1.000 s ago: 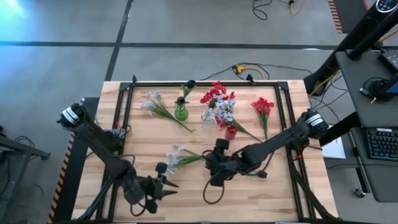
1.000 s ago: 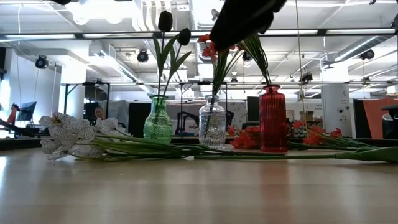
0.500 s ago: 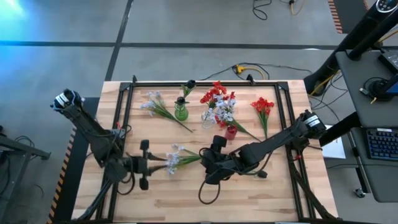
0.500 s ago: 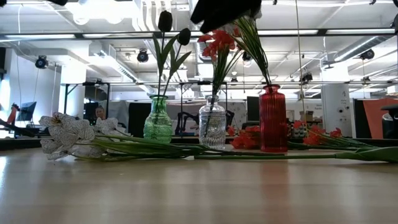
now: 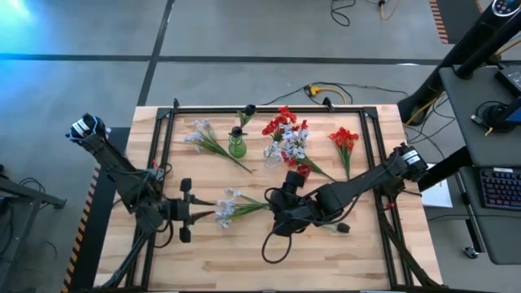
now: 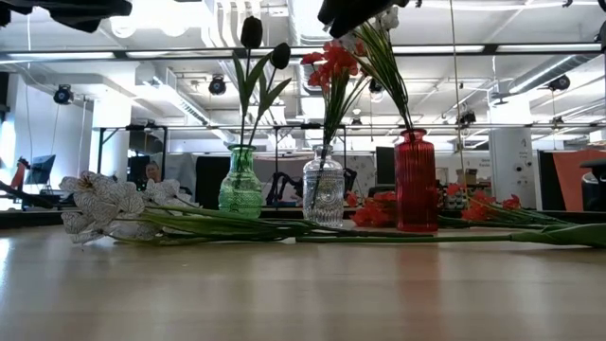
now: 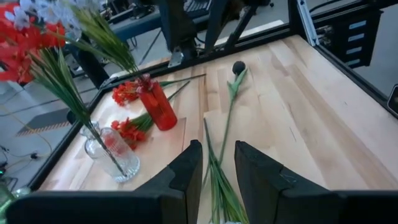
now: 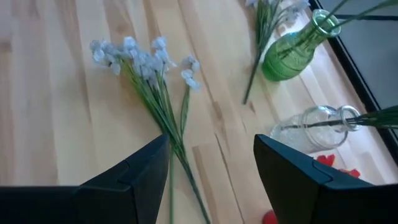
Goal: Sort flowers into vase by color
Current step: Put the bottom white flowers into the red vase
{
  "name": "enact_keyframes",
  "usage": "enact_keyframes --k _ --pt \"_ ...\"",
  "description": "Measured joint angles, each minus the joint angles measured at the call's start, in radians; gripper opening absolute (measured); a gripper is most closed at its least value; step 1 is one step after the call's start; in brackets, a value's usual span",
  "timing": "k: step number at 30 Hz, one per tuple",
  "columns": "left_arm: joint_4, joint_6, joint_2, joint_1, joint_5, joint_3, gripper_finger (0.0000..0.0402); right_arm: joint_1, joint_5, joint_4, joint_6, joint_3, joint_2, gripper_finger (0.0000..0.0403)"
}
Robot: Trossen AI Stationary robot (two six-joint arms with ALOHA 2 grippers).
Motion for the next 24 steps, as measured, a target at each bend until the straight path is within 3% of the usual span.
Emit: enact_keyframes --k 4,11,19,24 --pt "0.006 0.063 0.0 0.0 -0.01 0.006 0.0077 -0.009 0.009 0.006 -0.013 -0.025 0.001 0.0226" --pt "0.014 0.193 -0.001 0.01 -0.124 0.034 0.0077 -0.01 0.01 0.051 -0.06 -0.058 0.033 0.0226" --pt "0.003 0.213 -0.001 0.017 -0.036 0.064 0.0077 -0.01 0.007 0.115 -0.14 -0.058 0.099 0.0226" --pt "0.001 0.213 0.002 0.018 -0.036 0.058 0.0077 -0.021 0.003 0.12 -0.12 -0.058 0.12 0.0226"
